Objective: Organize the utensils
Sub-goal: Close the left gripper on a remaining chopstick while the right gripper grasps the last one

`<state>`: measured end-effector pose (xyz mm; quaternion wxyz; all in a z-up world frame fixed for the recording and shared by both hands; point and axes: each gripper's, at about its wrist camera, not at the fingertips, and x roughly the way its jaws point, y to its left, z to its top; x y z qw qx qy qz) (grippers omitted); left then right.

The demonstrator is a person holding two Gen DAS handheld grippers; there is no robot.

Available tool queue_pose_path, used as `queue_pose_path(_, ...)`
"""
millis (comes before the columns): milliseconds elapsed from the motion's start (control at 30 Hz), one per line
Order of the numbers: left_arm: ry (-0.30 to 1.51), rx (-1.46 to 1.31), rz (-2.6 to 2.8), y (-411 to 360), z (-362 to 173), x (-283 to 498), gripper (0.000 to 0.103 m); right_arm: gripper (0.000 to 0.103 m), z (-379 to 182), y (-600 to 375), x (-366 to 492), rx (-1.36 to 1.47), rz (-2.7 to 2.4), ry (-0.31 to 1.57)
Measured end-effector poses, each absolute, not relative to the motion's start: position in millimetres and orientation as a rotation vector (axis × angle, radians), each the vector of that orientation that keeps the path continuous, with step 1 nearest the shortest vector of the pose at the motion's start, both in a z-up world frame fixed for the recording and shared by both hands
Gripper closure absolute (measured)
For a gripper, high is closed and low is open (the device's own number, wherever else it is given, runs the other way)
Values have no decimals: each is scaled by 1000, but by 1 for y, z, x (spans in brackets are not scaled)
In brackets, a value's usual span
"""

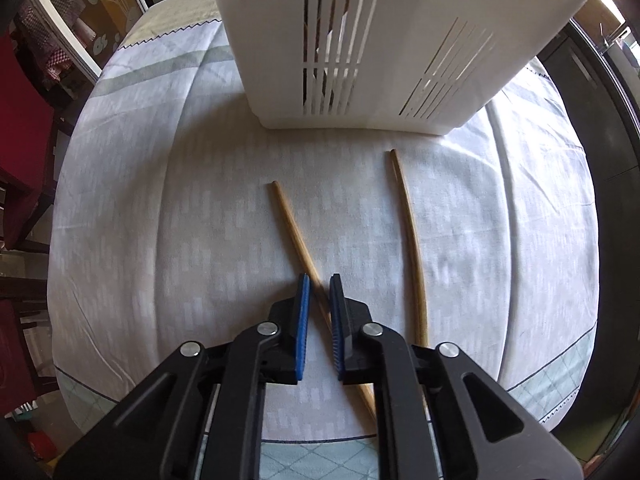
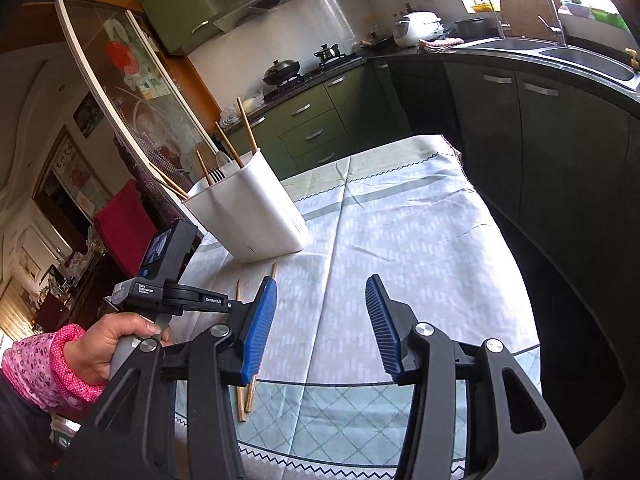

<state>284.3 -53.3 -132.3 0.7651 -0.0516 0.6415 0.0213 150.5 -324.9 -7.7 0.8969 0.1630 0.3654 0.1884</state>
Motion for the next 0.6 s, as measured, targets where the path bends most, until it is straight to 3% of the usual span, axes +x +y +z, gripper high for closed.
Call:
queue_pose_path(267, 1381, -48, 21, -11, -131, 274, 94, 56, -57, -222, 208, 109, 472, 1002)
queue_pose_path(600, 1425, -12, -51, 23, -132, 270, 94, 68, -97, -122, 276, -106, 424, 1164)
